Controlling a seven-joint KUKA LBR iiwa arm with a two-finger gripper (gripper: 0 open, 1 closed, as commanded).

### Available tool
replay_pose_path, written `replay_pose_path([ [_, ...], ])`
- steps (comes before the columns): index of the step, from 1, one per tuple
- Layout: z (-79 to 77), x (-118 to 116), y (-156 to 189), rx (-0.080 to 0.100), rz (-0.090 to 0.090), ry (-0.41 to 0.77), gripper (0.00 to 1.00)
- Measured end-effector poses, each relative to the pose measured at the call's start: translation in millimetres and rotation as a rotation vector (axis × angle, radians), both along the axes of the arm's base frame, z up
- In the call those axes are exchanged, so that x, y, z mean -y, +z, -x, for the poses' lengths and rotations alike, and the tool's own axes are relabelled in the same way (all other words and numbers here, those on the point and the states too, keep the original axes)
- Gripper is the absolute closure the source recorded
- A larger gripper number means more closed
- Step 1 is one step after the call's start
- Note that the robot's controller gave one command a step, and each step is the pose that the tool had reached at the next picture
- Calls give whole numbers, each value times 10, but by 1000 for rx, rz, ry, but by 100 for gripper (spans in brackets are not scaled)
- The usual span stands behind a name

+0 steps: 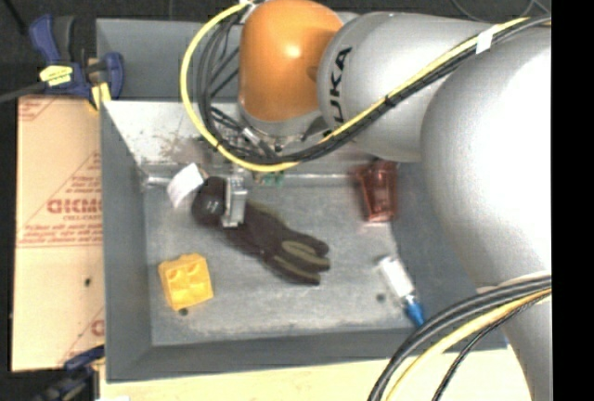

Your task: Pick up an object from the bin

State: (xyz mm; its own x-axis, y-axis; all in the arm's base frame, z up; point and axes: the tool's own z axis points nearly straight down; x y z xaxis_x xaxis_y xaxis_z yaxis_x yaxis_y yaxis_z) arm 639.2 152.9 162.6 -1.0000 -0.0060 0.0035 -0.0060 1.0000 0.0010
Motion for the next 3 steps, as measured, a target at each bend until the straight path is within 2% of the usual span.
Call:
replay_pose_path([
  [1, -12, 7, 53, 7, -1, -3, 0],
  [2, 206, 280, -601, 8, -2, -26, 0],
  [3, 311, 402, -941, 0, -1, -57, 0],
])
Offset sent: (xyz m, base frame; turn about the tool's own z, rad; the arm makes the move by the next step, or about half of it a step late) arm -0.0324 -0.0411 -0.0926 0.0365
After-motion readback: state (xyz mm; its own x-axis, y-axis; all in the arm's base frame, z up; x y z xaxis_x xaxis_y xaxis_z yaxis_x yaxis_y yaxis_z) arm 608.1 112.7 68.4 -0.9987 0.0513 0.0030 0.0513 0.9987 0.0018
